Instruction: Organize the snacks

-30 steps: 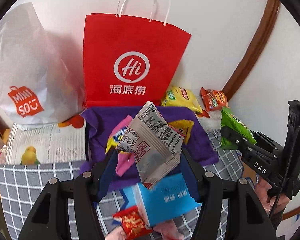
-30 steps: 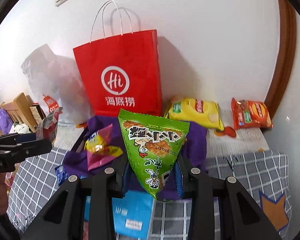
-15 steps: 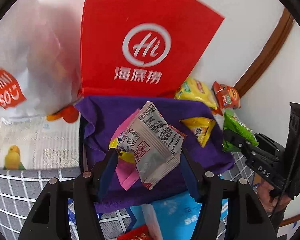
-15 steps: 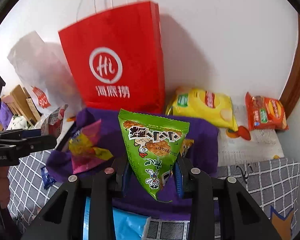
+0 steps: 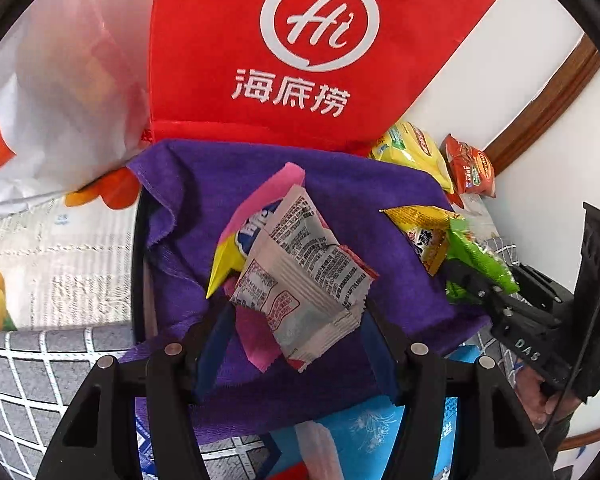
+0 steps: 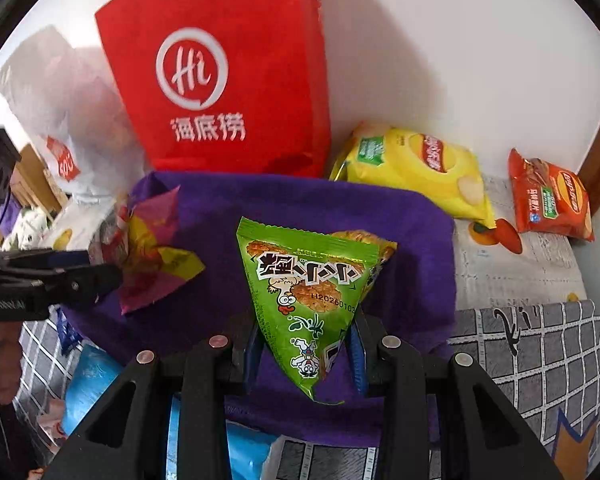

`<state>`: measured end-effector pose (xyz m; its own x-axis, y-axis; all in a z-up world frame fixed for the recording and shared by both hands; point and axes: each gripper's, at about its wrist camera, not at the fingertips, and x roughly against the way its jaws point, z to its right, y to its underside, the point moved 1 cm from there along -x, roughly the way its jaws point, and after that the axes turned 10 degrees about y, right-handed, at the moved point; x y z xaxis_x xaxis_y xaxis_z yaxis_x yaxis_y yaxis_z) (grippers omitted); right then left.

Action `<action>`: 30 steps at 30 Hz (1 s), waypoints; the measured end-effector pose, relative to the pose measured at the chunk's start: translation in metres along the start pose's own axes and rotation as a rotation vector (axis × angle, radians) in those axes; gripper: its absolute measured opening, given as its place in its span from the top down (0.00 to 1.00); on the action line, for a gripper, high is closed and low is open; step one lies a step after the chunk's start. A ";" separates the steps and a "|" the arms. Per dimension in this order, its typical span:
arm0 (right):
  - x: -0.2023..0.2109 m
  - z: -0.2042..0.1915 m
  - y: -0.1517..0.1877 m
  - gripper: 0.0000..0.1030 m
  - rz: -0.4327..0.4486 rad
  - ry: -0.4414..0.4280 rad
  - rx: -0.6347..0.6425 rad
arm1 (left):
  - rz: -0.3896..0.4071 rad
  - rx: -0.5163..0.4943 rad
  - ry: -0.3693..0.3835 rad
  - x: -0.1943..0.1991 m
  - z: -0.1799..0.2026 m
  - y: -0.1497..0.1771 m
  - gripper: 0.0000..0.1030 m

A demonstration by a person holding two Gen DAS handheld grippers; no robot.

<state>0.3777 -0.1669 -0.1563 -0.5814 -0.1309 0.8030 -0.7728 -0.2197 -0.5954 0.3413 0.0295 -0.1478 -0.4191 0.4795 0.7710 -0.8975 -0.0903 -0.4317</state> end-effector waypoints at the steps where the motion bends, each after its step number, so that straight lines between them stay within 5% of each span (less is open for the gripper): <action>1: -0.001 -0.002 0.001 0.65 -0.003 0.006 0.005 | -0.006 0.007 0.000 -0.001 -0.001 0.001 0.41; 20: -0.009 0.002 0.004 0.64 -0.019 0.059 0.002 | -0.037 -0.031 -0.002 -0.004 0.003 0.000 0.38; 27: 0.005 0.005 0.001 0.41 0.009 0.075 -0.027 | -0.023 -0.046 0.003 0.004 0.007 0.000 0.31; 30: 0.016 0.004 0.001 0.36 0.026 0.076 -0.030 | 0.003 -0.054 0.016 0.015 0.013 -0.001 0.19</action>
<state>0.3688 -0.1730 -0.1435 -0.6185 -0.0622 0.7834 -0.7636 -0.1881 -0.6178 0.3346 0.0258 -0.1298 -0.4193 0.4934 0.7620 -0.8871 -0.0444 -0.4594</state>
